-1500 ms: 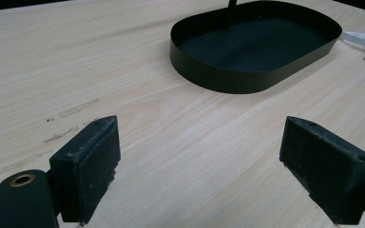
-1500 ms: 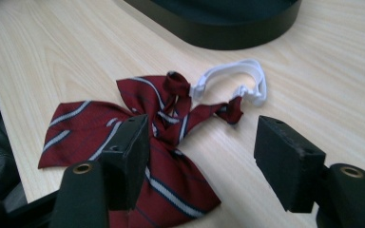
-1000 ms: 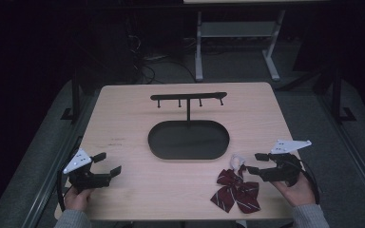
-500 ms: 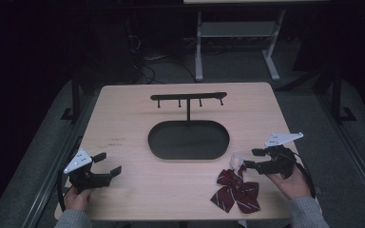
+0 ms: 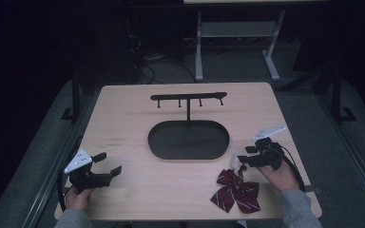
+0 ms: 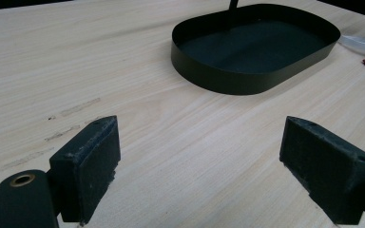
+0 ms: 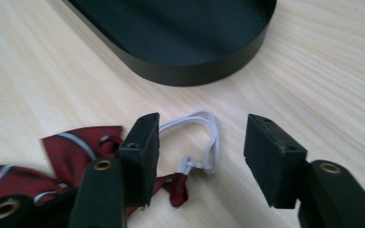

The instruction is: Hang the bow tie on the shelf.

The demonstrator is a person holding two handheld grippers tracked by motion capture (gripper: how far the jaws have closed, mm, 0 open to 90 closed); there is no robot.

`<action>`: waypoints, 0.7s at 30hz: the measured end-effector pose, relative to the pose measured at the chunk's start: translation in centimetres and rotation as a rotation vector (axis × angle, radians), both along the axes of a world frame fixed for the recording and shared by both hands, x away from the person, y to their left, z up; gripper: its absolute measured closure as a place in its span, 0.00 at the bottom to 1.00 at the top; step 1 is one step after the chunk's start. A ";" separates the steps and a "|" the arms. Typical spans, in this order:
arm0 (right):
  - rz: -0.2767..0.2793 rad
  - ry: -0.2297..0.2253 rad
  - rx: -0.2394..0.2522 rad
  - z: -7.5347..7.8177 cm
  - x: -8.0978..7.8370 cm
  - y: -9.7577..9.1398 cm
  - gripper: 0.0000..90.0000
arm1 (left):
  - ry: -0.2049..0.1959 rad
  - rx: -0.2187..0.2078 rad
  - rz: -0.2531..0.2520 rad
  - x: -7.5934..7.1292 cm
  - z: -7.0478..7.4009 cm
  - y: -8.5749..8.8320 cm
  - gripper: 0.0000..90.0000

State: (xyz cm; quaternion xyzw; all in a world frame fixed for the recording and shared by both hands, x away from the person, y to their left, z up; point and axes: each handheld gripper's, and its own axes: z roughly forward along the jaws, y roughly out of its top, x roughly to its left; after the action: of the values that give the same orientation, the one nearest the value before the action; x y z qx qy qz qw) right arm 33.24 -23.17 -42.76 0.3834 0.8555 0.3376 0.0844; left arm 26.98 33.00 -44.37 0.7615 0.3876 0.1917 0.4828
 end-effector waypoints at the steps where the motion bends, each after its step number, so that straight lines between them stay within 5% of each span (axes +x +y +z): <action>1: -0.004 0.004 -0.004 -0.1 0.2 0.1 0.53 | -0.002 0.001 -0.001 0.0 0.0 0.0 0.14; 8: -0.016 0.046 -0.028 -1.6 1.3 0.6 0.66 | -0.003 -0.001 -0.003 0.0 0.0 -0.1 0.14; 21: 0.002 0.042 -0.088 -3.1 1.4 1.2 0.91 | -0.001 0.001 -0.007 0.0 -0.1 -0.2 0.14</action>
State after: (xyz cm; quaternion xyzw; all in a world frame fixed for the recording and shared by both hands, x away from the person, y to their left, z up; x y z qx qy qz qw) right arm 34.66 -22.01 -45.83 0.3853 0.8715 0.2916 0.0831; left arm 26.98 32.80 -44.43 0.7630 0.3845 0.1907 0.4833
